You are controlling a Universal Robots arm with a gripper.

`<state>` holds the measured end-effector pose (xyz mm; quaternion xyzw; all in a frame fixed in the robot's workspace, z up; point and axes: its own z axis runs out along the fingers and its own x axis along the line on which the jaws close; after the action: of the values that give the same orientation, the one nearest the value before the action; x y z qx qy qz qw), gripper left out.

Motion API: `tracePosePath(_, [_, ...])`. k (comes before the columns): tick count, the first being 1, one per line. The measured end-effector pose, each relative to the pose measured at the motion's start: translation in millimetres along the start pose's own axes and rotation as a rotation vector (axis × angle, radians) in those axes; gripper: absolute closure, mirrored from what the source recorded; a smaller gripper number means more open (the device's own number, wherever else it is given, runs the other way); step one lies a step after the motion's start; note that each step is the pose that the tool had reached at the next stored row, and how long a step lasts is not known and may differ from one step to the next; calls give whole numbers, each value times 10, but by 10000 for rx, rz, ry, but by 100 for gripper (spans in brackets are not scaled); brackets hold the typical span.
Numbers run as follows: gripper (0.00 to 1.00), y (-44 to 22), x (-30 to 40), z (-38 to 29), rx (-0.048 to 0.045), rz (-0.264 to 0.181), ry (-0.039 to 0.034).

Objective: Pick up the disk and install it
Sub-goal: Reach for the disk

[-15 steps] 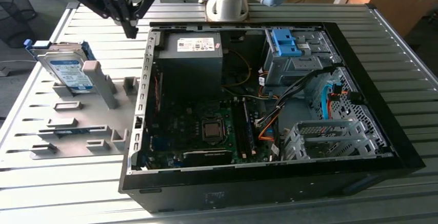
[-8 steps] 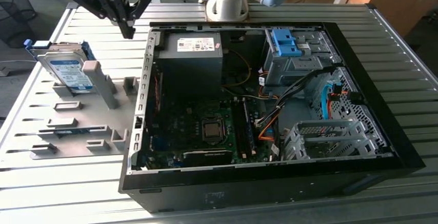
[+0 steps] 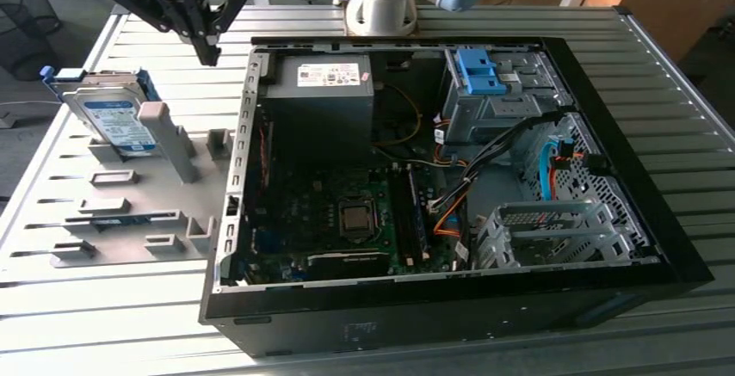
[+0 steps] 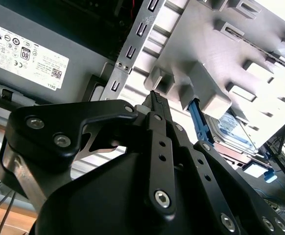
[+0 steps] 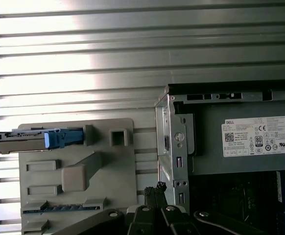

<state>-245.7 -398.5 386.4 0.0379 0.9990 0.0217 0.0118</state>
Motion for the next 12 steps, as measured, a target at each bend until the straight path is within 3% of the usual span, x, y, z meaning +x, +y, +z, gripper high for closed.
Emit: tracePosePath(12, [89,-8,104,6,0,0,0])
